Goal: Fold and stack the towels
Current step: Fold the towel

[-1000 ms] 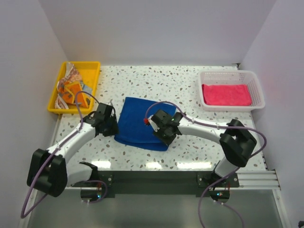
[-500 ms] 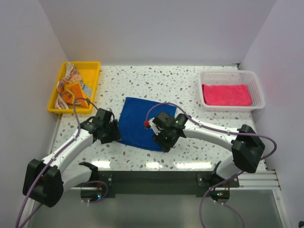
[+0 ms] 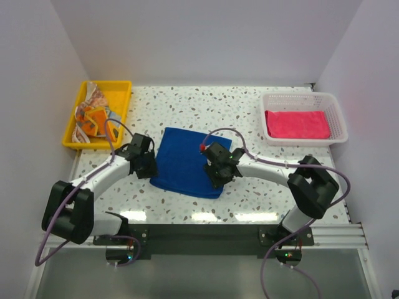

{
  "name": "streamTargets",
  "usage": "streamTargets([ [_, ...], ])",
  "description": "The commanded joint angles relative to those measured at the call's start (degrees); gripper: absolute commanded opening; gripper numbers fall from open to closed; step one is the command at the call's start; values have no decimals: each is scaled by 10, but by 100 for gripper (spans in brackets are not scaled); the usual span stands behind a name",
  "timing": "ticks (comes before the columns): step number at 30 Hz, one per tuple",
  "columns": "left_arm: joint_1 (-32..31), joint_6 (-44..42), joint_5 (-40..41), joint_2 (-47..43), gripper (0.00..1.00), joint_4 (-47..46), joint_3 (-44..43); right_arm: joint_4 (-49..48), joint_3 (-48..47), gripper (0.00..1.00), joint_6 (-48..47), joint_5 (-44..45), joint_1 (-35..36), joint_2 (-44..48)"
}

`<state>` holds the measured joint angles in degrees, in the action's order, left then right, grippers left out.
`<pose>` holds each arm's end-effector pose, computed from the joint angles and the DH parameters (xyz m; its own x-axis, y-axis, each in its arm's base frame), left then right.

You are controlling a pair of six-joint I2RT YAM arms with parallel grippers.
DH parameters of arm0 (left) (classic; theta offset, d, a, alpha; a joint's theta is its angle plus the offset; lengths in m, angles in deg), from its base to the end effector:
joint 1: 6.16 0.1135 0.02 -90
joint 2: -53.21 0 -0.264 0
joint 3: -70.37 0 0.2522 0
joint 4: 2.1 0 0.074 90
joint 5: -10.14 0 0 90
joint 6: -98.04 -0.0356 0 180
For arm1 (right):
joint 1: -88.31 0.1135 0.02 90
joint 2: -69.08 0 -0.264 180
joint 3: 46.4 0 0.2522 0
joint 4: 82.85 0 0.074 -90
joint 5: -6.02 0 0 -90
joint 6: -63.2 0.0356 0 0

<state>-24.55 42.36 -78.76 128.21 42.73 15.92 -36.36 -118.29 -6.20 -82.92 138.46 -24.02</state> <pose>0.2218 -0.0730 0.1803 -0.8860 -0.2995 -0.3539 -0.2321 0.9474 -0.2205 0.1998 0.2383 0.1845 -0.8234 -0.4376 -0.3612 -0.5057 0.8547 0.1175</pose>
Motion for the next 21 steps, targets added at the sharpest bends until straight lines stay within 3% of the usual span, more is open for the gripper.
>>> streamTargets([
  [1, 3, -10, 8, 12, 41, -43, 10, -69, 21, 37, 50, 21, -28, -17],
  [5, 3, 2, 14, 17, 36, -59, 30, -84, 18, 35, 26, 17, -69, -61],
  [12, 1, 48, -21, -7, 36, -94, 77, -57, -36, 34, -27, 62, -141, -96],
  [16, -1, 70, -34, -50, 41, -94, 93, -19, -52, 36, -29, 71, -145, -56],
  [21, -3, 78, -42, -93, 46, -87, 103, 27, 1, 38, -21, 69, -144, -4],
])
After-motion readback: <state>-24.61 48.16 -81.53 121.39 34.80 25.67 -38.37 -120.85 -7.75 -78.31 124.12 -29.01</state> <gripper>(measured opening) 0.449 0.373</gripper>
